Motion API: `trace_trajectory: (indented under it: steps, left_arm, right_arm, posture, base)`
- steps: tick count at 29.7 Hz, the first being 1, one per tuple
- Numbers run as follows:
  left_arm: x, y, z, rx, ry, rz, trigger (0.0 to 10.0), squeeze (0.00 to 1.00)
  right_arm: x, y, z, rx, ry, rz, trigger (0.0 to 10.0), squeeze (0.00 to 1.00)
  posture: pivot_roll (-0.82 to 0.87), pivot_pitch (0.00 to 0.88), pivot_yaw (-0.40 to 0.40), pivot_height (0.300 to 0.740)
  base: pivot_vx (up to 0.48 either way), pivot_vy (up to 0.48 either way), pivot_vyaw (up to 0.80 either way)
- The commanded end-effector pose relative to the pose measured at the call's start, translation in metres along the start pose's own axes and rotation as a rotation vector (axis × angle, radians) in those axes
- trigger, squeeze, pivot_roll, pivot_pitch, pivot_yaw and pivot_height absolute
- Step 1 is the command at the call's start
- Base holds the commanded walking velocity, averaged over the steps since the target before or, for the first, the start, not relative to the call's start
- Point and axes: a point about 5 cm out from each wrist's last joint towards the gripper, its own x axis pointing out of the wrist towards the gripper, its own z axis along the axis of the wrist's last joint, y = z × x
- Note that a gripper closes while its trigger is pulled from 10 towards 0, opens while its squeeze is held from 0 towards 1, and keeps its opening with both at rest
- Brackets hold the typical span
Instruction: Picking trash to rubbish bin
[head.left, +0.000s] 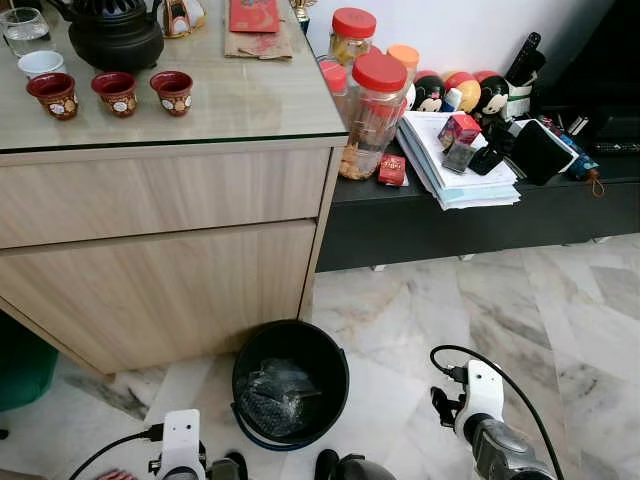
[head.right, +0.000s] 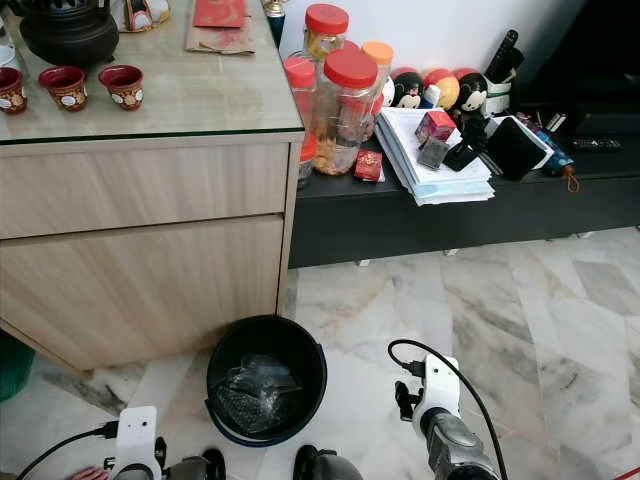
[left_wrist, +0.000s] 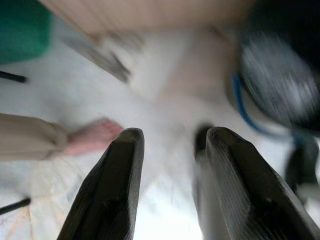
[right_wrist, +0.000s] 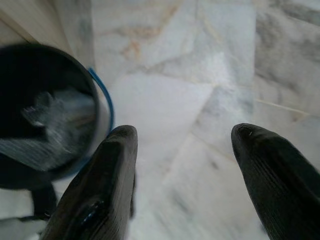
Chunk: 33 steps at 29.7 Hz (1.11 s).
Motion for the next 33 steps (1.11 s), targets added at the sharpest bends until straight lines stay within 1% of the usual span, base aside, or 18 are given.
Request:
trace_trajectory:
  steps: [1, 2, 3, 5, 7, 9, 11, 12, 13, 15, 16, 18, 19, 21, 26, 30, 33]
  left_arm:
    - [0.002, 0.01, 0.006, -0.038, -0.04, 0.063, 10.0, 0.0]
    - [0.004, 0.014, 0.013, -0.043, -0.076, 0.082, 10.0, 0.0]
    - [0.004, 0.014, 0.013, -0.043, -0.076, 0.082, 10.0, 0.0]
    - [0.007, 0.02, 0.022, -0.054, -0.124, 0.108, 10.0, 0.0]
    - [0.008, 0.021, 0.024, -0.055, -0.133, 0.111, 10.0, 0.0]
    - [0.008, 0.017, 0.026, -0.023, -0.139, 0.089, 10.0, 0.0]
    - [0.007, 0.014, 0.025, -0.01, -0.14, 0.078, 10.0, 0.0]
    - [0.006, 0.01, 0.023, 0.003, -0.129, 0.058, 10.0, 0.0]
    - [0.006, 0.01, 0.023, 0.003, -0.129, 0.058, 10.0, 0.0]
    - [0.003, 0.002, 0.016, 0.035, -0.104, 0.021, 10.0, 0.0]
    - [0.003, 0.002, 0.016, 0.035, -0.104, 0.021, 10.0, 0.0]
    - [-0.001, -0.001, 0.005, 0.048, -0.062, 0.001, 10.0, 0.0]
    - [-0.001, -0.001, 0.005, 0.048, -0.062, 0.001, 10.0, 0.0]
    - [-0.005, -0.003, -0.006, 0.055, -0.018, -0.019, 10.0, 0.0]
    - [-0.009, -0.007, -0.017, 0.08, 0.019, -0.051, 10.0, 0.0]
    - [-0.009, -0.007, -0.017, 0.071, 0.028, -0.046, 10.0, 0.0]
    - [-0.009, -0.009, -0.017, 0.067, 0.027, -0.052, 10.0, 0.0]
  right_arm:
    - [-0.004, -0.008, -0.015, -0.02, 0.05, -0.038, 10.0, 0.0]
    - [-0.005, -0.008, -0.022, -0.027, 0.071, -0.033, 10.0, 0.0]
    - [-0.005, -0.008, -0.022, -0.027, 0.071, -0.033, 10.0, 0.0]
    - [-0.007, -0.008, -0.031, -0.025, 0.099, -0.028, 10.0, 0.0]
    - [-0.007, -0.007, -0.031, -0.019, 0.101, -0.028, 10.0, 0.0]
    - [-0.008, -0.009, -0.036, -0.006, 0.116, -0.043, 10.0, 0.0]
    - [-0.009, -0.01, -0.039, 0.001, 0.123, -0.047, 10.0, 0.0]
    - [-0.01, -0.014, -0.041, 0.008, 0.122, -0.051, 10.0, 0.0]
    - [-0.01, -0.014, -0.041, 0.008, 0.122, -0.051, 10.0, 0.0]
    - [-0.013, -0.022, -0.044, 0.016, 0.132, -0.066, 10.0, 0.0]
    - [-0.013, -0.022, -0.044, 0.016, 0.132, -0.066, 10.0, 0.0]
    - [-0.015, -0.031, -0.046, 0.02, 0.136, -0.077, 10.0, 0.0]
    - [-0.015, -0.031, -0.046, 0.02, 0.136, -0.077, 10.0, 0.0]
    - [-0.018, -0.038, -0.048, 0.03, 0.137, -0.087, 10.0, 0.0]
    - [-0.019, -0.044, -0.047, 0.037, 0.136, -0.097, 10.0, 0.0]
    - [-0.02, -0.047, -0.047, 0.029, 0.139, -0.1, 10.0, 0.0]
    - [-0.018, -0.042, -0.045, 0.027, 0.132, -0.091, 10.0, 0.0]
  posture:
    - [0.07, 0.176, -0.164, 0.74]
    - [0.07, 0.176, -0.164, 0.74]
    - [0.07, 0.176, -0.164, 0.74]
    - [0.09, 0.177, -0.165, 0.74]
    - [0.09, 0.177, -0.165, 0.74]
    - [0.09, 0.177, -0.155, 0.74]
    - [0.09, 0.173, -0.152, 0.74]
    - [0.1, 0.172, -0.148, 0.74]
    - [0.1, 0.172, -0.148, 0.74]
    - [0.09, 0.167, -0.142, 0.74]
    - [0.09, 0.167, -0.142, 0.74]
    - [0.09, 0.164, -0.141, 0.74]
    - [0.09, 0.164, -0.141, 0.74]
    - [0.09, 0.157, -0.137, 0.74]
    - [0.09, 0.141, -0.138, 0.74]
    - [0.09, 0.127, -0.139, 0.74]
    - [0.08, 0.118, -0.141, 0.74]
  base:
    - [0.0, 0.0, 0.0]
    - [0.0, 0.0, 0.0]
    - [0.0, 0.0, 0.0]
    - [0.0, 0.0, 0.0]
    - [0.0, 0.0, 0.0]
    - [0.0, 0.0, 0.0]
    - [0.0, 0.0, 0.0]
    - [0.0, 0.0, 0.0]
    - [0.0, 0.0, 0.0]
    - [0.0, 0.0, 0.0]
    - [0.0, 0.0, 0.0]
    - [0.0, 0.0, 0.0]
    - [0.0, 0.0, 0.0]
    - [0.0, 0.0, 0.0]
    - [-0.146, 0.0, 0.0]
    - [-0.244, 0.0, 0.0]
    - [0.0, 0.0, 0.0]
